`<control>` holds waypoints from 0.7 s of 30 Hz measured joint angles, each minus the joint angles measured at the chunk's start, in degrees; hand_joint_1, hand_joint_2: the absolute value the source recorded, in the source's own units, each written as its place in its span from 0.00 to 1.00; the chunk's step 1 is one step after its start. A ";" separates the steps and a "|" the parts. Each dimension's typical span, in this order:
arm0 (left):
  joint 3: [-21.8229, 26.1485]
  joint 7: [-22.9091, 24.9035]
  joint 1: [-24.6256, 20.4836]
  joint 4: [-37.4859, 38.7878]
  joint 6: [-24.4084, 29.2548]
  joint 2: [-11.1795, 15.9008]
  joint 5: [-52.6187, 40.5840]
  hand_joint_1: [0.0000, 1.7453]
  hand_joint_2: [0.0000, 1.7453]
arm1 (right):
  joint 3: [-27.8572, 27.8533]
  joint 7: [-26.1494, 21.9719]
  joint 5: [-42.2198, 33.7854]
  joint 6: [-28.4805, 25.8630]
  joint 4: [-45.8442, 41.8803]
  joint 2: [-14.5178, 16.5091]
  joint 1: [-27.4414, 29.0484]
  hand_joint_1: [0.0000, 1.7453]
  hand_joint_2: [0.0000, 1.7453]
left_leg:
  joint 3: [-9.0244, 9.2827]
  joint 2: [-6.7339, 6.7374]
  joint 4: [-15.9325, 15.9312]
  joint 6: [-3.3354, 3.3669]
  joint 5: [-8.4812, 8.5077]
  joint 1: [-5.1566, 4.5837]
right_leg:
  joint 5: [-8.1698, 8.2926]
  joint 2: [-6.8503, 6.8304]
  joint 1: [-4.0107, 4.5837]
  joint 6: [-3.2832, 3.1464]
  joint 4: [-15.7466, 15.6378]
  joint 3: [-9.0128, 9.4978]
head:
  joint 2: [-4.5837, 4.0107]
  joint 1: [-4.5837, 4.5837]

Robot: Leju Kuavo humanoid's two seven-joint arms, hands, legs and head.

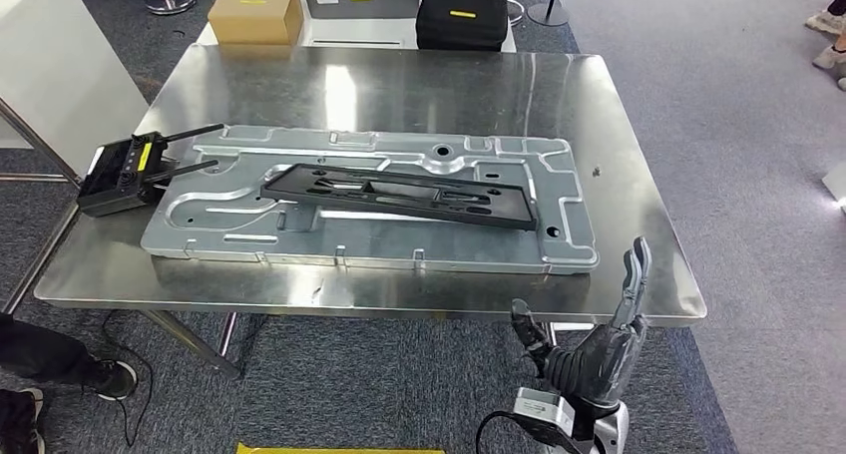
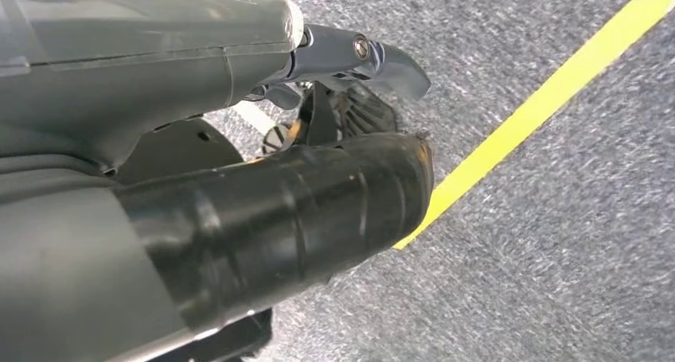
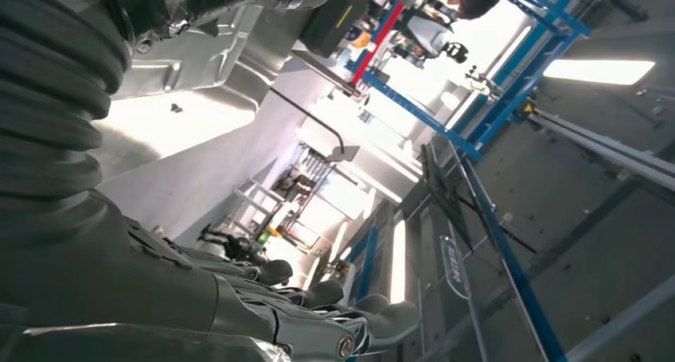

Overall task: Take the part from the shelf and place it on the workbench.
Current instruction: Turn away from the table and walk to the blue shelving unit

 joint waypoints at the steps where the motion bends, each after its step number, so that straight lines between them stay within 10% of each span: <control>1: 0.00 -0.01 0.02 0.00 0.02 0.01 0.00 0.00 0.00 | -0.22 0.00 -0.03 0.00 0.00 0.00 0.15 0.00 1.00 | -0.33 0.05 0.07 0.15 0.16 -0.06 | -2.08 0.01 0.00 0.15 3.86 -1.53 | 0.00 0.00; 4: 0.00 0.00 0.16 0.00 0.04 0.04 0.00 0.00 0.00 | -0.72 0.00 -0.08 0.00 0.01 0.00 0.62 0.00 1.00 | -1.02 0.11 0.36 0.20 0.43 -0.29 | -2.69 0.00 0.01 0.11 7.35 -1.99 | 0.00 -0.01; 9: 0.01 0.00 0.13 0.00 0.03 -0.03 0.00 0.00 0.00 | -0.91 -0.02 -0.10 0.00 -0.21 0.02 0.67 0.00 1.00 | -1.28 0.06 0.59 -0.62 0.78 -0.62 | 2.70 0.09 0.78 -1.52 -7.84 6.29 | 0.00 -0.02; 14: 0.02 0.02 0.11 0.00 0.15 0.03 0.00 0.00 0.00 | -1.43 -0.02 0.00 0.00 -0.39 0.27 0.83 0.00 1.00 | -2.38 -0.08 2.78 -2.13 -1.05 -0.57 | 3.98 -0.07 0.35 -2.89 -9.04 5.96 | 0.00 -0.09; 18: 0.02 0.07 0.31 0.00 0.31 0.15 0.00 0.00 0.00 | -2.18 -0.02 0.23 0.00 -0.34 0.50 1.58 0.00 1.00 | -7.55 -0.16 15.91 -2.80 -7.95 -0.29 | 4.70 -0.28 0.42 -3.37 -8.98 4.91 | 0.00 -0.14; 21: 0.02 0.08 0.47 0.02 0.33 0.21 0.00 0.00 0.00 | -2.86 -0.02 0.95 0.00 -0.23 0.58 2.08 0.00 1.00 | -3.71 -0.12 10.26 -2.89 -4.34 -0.12 | 4.86 -0.27 0.34 -3.18 -8.31 4.28 | 0.00 -0.14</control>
